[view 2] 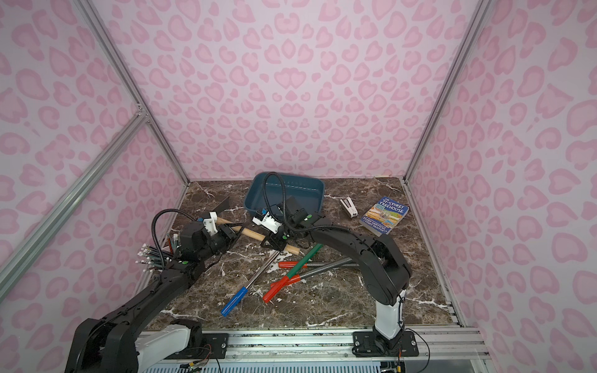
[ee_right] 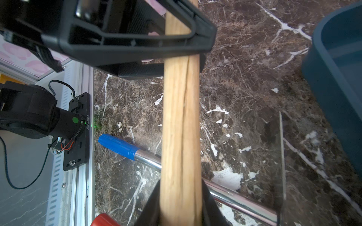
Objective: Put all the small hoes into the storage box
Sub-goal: Pick up the hoe from the center of the board.
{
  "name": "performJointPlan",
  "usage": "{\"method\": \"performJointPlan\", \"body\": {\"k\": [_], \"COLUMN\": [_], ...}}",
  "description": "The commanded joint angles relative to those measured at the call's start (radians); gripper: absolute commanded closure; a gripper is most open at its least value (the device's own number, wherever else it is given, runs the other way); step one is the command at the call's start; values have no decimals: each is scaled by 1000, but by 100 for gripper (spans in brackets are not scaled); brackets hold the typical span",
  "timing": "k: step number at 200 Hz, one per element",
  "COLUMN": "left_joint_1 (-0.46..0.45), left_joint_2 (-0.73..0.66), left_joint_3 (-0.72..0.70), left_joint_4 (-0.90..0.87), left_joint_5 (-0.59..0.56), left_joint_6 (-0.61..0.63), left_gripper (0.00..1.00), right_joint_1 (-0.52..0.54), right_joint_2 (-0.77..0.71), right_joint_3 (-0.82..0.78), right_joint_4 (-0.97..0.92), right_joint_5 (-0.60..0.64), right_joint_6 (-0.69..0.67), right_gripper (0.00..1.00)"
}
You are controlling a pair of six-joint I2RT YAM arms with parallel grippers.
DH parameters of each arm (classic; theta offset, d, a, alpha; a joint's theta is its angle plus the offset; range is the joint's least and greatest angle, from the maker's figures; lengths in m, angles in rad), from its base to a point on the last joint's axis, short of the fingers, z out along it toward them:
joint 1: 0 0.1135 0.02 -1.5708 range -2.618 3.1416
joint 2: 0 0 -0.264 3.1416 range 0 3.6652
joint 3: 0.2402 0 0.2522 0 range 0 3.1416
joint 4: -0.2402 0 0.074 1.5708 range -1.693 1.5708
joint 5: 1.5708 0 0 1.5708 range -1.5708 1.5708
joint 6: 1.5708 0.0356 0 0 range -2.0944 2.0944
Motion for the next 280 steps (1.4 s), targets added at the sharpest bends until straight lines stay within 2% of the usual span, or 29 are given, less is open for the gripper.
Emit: {"method": "performJointPlan", "body": {"k": [1,18,45,72,97,157,239,280], "left_joint_1": [1,1,1,1,1,3,7,13], "left_joint_2": [-2,-6,-18,-24,-27,-42,-19,-14], "left_joint_3": [13,13,18,28,31,45,73,88], "left_joint_4": [52,51,46,37,46,53,59,52], "left_joint_5": [-17,-19,-33,-44,-46,-56,-59,-49], "left_joint_6": [1,-2,-14,-19,-34,-54,-44,-33], "left_gripper": [79,82,95,95,95,95,95,95], "right_joint_1": [1,0,1,1,-2,-29,-154,-199], "right_joint_2": [6,8,2,0,-2,-49,-140,-140], "right_joint_3": [20,20,13,12,9,-32,-138,-134], "right_joint_4": [43,37,38,37,40,95,209,227], "right_joint_5": [-49,-43,-28,-24,-26,-10,90,138], "right_joint_6": [-28,-31,-36,-36,-30,10,179,217], "right_gripper": [92,89,82,76,60,47,45,44]}}
